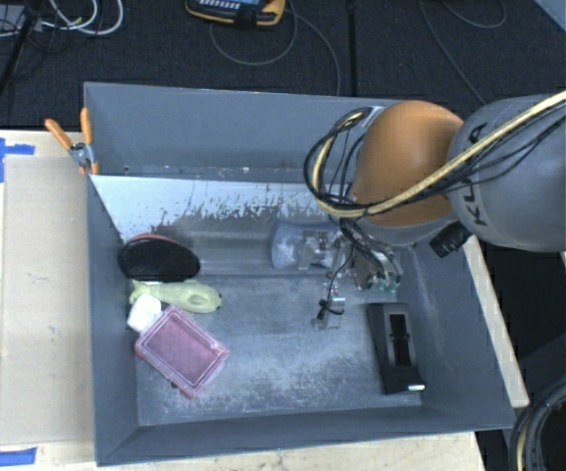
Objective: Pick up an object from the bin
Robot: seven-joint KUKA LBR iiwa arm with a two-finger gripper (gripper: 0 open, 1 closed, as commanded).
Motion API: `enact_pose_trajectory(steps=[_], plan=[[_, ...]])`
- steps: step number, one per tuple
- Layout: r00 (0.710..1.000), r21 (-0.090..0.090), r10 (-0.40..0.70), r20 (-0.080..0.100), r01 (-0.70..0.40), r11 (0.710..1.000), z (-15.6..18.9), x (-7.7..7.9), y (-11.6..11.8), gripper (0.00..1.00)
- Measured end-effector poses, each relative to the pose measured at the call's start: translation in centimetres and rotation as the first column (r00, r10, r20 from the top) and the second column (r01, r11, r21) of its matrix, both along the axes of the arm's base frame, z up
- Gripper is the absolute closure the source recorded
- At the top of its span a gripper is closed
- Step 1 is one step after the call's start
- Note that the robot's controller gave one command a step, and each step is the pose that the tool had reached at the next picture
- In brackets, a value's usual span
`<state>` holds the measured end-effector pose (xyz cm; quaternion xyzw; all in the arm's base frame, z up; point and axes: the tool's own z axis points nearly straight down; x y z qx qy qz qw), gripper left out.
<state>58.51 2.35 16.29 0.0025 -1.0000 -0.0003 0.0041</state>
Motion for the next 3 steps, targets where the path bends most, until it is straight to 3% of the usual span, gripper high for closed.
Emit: enact_pose_trajectory(steps=[2,3], plan=[[1.000,0.000,-0.001,0.007,0.001,1.000,0.5,0.1,0.0,0.00],[0.999,-0.001,-0.047,0.007,0.048,0.999,-2.2,-0.6,5.4,0.00]])
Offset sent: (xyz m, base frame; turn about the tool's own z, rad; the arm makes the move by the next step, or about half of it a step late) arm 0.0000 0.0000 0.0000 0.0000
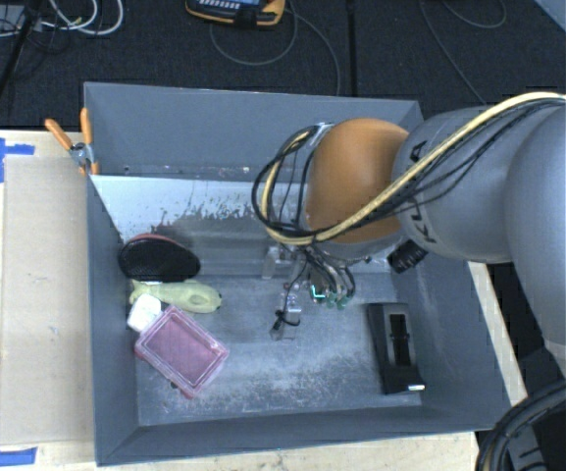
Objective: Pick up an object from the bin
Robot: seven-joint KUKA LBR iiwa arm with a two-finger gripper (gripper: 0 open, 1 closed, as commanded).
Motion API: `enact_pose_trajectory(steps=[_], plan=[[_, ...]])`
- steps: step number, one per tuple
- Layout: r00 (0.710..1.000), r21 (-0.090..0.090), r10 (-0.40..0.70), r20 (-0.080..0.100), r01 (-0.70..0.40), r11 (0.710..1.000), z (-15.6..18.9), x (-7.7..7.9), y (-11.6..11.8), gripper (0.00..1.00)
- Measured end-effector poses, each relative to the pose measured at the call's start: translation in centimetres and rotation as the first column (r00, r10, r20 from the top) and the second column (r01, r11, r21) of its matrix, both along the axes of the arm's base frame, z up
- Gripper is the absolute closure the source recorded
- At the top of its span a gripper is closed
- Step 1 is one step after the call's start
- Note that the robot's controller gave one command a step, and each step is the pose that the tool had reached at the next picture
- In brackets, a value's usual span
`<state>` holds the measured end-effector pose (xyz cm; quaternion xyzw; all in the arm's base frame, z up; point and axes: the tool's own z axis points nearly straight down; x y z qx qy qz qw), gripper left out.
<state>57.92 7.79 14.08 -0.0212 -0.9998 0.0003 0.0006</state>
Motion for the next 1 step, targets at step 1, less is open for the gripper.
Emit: enact_pose_trajectory(steps=[1], plan=[[1.000,0.004,-0.012,-0.007,0.012,1.000,-2.32,-0.88,5.03,0.00]])
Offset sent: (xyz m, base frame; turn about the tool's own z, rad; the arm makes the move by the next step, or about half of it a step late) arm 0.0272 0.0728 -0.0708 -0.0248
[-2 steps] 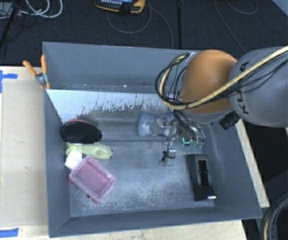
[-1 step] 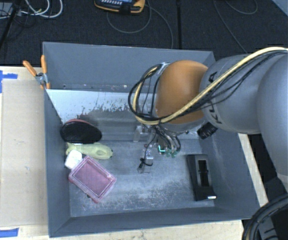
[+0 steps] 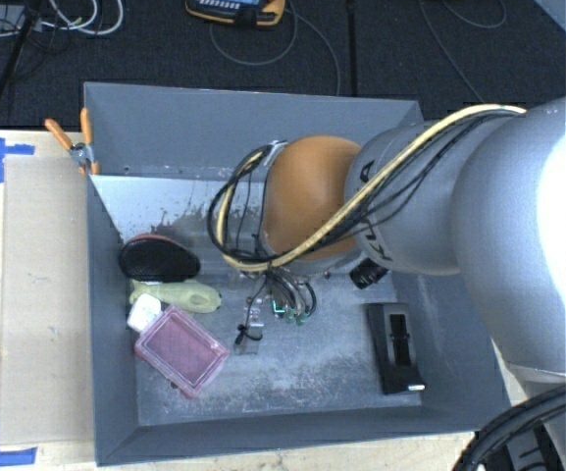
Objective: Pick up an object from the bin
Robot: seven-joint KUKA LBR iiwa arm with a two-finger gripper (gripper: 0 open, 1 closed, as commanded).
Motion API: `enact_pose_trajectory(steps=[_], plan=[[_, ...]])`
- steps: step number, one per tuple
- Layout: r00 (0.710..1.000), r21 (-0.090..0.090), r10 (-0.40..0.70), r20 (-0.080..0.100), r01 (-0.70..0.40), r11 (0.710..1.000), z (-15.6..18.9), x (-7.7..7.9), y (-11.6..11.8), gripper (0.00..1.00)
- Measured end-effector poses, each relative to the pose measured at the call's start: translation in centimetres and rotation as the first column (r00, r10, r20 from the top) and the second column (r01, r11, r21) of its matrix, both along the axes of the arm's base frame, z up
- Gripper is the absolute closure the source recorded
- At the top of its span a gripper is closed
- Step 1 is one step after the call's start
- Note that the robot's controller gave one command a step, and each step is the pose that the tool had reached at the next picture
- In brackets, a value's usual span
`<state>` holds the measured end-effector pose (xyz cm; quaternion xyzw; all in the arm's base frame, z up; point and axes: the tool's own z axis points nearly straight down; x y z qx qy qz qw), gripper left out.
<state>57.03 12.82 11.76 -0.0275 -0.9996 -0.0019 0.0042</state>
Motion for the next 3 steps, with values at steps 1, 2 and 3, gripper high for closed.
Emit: enact_pose_trajectory(steps=[1,2,3], plan=[[1.000,-0.003,0.021,0.013,-0.021,1.000,-2.9,2.7,1.3,0.00],[0.998,-0.001,-0.056,-0.001,0.056,0.998,-4.8,0.5,7.6,1.00],[0.998,-0.001,-0.056,-0.001,0.056,0.998,-4.8,0.5,7.6,1.00]])
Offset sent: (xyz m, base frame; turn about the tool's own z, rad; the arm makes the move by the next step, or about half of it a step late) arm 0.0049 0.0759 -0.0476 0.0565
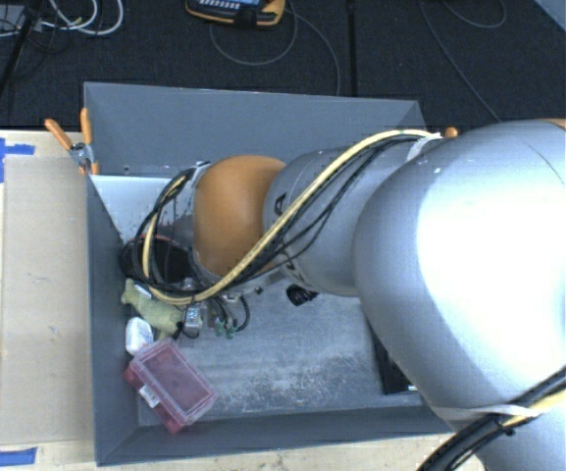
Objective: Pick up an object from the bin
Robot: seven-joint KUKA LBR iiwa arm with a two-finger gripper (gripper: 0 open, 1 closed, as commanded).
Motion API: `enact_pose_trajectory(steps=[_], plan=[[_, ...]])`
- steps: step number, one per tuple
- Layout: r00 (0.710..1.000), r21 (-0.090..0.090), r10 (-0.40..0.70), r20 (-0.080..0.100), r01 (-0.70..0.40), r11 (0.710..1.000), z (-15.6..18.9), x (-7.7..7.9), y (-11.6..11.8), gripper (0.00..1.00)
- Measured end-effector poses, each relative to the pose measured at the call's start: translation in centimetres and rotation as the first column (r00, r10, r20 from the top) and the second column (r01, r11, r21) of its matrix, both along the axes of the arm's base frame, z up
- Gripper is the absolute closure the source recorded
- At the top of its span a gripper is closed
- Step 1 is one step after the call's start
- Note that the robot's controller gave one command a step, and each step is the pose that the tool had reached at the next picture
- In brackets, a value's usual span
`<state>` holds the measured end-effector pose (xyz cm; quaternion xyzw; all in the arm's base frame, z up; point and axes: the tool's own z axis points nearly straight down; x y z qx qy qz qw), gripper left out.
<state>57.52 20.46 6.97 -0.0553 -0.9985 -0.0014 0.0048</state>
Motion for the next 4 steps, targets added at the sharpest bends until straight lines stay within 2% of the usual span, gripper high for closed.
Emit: enact_pose_trajectory(steps=[4], plan=[[0.999,-0.001,0.053,-0.001,-0.053,0.999,0.2,2.3,-0.8,1.00]])
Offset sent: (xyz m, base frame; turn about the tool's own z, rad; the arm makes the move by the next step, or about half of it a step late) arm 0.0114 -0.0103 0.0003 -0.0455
